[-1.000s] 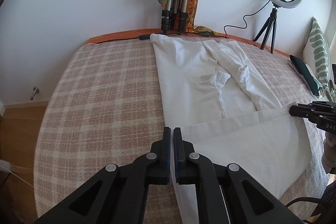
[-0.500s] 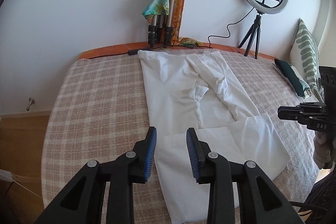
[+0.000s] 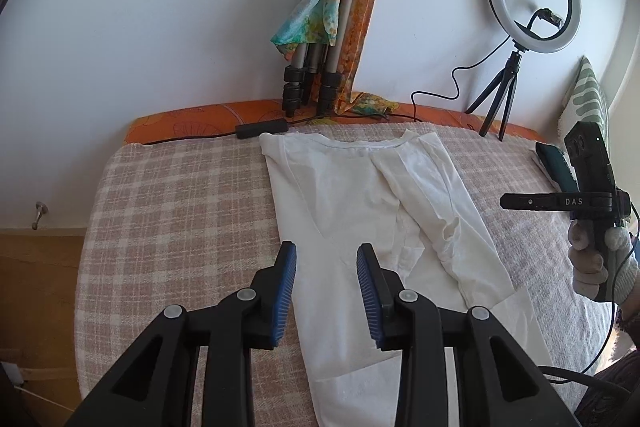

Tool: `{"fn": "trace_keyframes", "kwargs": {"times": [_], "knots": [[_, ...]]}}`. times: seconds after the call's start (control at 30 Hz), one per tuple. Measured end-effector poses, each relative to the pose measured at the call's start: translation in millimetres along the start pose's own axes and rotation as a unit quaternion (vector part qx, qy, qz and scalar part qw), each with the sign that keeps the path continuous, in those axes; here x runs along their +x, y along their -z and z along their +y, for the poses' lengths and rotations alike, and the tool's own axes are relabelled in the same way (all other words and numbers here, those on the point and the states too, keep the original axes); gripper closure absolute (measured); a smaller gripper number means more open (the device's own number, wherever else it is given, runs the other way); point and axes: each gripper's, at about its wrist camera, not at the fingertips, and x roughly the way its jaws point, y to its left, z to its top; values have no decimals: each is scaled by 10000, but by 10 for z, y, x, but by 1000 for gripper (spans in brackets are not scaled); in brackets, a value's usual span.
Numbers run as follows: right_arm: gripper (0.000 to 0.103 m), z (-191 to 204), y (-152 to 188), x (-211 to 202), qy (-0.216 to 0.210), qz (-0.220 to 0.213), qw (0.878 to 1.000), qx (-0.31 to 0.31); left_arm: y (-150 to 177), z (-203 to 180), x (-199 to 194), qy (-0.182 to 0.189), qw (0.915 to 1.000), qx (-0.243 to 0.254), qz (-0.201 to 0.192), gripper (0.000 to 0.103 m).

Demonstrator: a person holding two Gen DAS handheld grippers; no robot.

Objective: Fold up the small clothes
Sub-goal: 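Move both open tools to the collar end of the folded shirt, then close the left tool on the collar while the right tool grasps it too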

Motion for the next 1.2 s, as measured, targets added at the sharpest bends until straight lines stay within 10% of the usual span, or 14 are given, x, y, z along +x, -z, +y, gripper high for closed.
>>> {"fn": "trace_keyframes", "kwargs": {"times": [0.27,0.33,0.57,0.67,0.8,0.87,1.2], "knots": [[84,5,-119,441,-7,313,9992,-268,158,15,311,148,9994,8,322,71],[101,28,-131,461,40,309,9987,-413,177,18,356,148,9993,17,350,71],[103,169,-352,441,1176,221,9848,-1258,208,41,421,115,9994,8,334,71],[103,46,-387,385,829,274,9904,-1075,180,77,450,121,9992,-23,374,70],[89,-33,-352,283,327,338,9958,-780,67,150,470,163,9992,-90,356,68],[63,-30,-363,278,391,199,9960,-773,-23,216,497,252,9988,-236,358,65],[61,-225,-676,525,79,-107,9999,-17,-624,631,940,455,9956,-747,338,54]]}}
